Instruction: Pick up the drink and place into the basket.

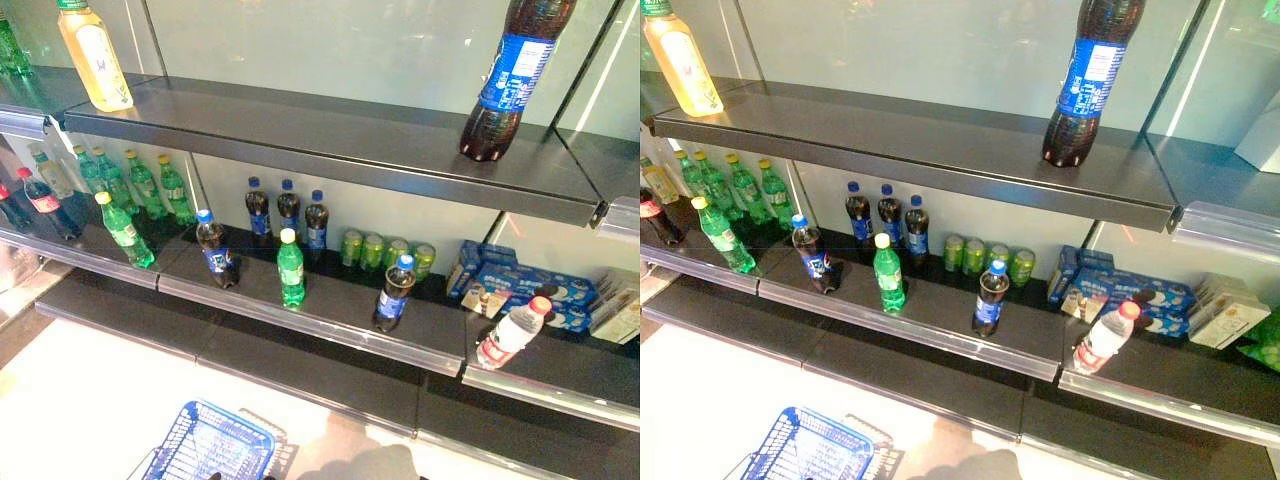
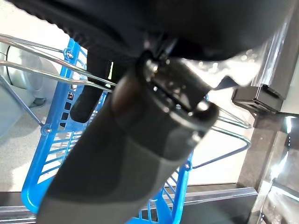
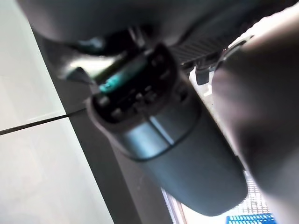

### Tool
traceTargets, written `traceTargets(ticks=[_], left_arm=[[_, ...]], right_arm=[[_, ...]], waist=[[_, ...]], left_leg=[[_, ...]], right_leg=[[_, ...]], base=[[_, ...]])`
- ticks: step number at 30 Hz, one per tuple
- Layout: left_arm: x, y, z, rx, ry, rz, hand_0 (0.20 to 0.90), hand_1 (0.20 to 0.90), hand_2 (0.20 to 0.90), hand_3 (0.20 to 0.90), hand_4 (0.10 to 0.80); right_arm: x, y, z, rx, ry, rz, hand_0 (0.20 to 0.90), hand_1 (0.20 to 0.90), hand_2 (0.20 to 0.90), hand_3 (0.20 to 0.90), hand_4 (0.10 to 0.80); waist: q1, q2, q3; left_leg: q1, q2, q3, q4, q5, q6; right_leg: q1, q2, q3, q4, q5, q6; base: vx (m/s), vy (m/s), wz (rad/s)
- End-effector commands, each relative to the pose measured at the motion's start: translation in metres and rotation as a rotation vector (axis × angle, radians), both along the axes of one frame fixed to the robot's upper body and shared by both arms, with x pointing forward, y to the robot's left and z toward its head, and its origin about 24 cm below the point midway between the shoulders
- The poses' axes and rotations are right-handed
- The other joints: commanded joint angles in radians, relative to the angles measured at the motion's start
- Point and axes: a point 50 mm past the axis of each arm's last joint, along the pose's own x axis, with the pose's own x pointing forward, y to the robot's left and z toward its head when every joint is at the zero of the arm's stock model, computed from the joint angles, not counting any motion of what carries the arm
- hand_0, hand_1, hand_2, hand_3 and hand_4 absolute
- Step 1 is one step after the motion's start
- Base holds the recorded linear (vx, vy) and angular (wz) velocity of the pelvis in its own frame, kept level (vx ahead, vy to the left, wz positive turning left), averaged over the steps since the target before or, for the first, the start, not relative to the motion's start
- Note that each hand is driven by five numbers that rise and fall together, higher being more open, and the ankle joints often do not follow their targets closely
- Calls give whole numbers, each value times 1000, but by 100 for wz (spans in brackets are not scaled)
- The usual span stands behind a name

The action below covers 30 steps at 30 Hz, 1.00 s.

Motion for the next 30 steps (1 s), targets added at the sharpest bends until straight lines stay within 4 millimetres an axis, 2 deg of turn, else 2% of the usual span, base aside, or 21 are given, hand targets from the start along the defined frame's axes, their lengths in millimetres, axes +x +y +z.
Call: traceTargets(ticks=[1,16,22,27,30], left_arm=[[46,-14,1,-24,-129,-136,300,300,300,200,100],[47,-12,2,-10,-137,-128,300,300,300,200,100],[51,-14,2,-11,-139,-132,300,300,300,200,100],[56,-13,3,-8,-149,-143,300,300,300,200,100],[63,-12,5,0,-154,-162,300,300,300,200,100]], right_arm=[[15,-2,1,-12,-20,-23,900,900,900,900,800],[14,-2,1,-27,-13,-4,900,900,900,900,800],[21,-4,2,-113,-36,101,900,900,900,900,800],[41,1,8,-202,-138,308,900,900,900,900,800],[68,12,17,-211,-276,441,900,900,900,900,800]], waist=[[19,3,47],[25,0,46],[27,-1,49],[35,-5,57],[45,-12,65]], left_leg=[[94,11,27,5,-94,35],[90,9,19,5,-93,37],[89,8,15,5,-94,37],[86,8,7,5,-91,37],[83,6,-2,5,-89,36]], right_leg=[[-53,-50,-8,7,89,-11],[-53,-48,-10,7,88,-12],[-53,-48,-10,8,87,-12],[-54,-50,-13,11,87,-12],[-53,-51,-19,11,89,-10]], base=[[0,0,0],[0,0,0],[0,0,0],[0,0,0],[-11,-7,1]])
